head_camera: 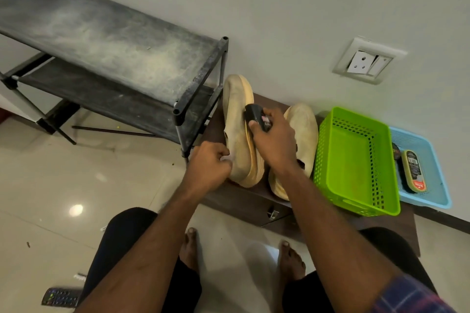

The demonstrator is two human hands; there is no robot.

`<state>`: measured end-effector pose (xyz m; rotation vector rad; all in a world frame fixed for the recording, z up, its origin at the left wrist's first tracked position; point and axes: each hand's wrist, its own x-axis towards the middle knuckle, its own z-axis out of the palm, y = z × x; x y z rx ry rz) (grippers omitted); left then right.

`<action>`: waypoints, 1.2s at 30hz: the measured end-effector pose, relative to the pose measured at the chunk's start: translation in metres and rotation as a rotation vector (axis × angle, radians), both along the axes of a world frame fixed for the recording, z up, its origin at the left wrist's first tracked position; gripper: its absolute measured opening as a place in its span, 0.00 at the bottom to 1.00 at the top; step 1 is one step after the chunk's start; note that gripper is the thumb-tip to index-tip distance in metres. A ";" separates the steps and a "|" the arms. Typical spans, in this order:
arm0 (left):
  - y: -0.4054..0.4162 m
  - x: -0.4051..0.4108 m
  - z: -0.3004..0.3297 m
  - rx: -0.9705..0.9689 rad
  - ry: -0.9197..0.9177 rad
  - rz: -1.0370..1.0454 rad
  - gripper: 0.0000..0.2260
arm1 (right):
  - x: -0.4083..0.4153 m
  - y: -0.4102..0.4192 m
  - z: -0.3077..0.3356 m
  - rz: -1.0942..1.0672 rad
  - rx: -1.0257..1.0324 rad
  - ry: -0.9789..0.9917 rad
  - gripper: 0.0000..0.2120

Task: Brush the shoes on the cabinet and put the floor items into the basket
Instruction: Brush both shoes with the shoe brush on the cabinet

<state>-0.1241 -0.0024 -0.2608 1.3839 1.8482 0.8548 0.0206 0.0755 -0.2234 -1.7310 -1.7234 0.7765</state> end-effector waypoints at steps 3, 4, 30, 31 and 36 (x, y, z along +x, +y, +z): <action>0.005 -0.005 0.002 -0.002 -0.247 0.201 0.10 | 0.004 -0.025 -0.016 -0.019 0.015 0.052 0.20; 0.008 -0.005 0.001 -0.011 -0.326 0.259 0.15 | 0.005 -0.031 -0.020 -0.028 0.011 0.050 0.20; 0.020 0.008 -0.001 0.005 0.167 0.139 0.08 | -0.006 -0.053 -0.023 0.241 0.273 -0.053 0.23; 0.020 0.010 -0.001 0.014 0.183 0.136 0.09 | -0.006 -0.050 -0.026 0.256 0.278 -0.069 0.23; 0.016 0.020 0.002 0.051 0.204 0.099 0.10 | -0.001 0.007 -0.024 0.038 0.151 -0.153 0.21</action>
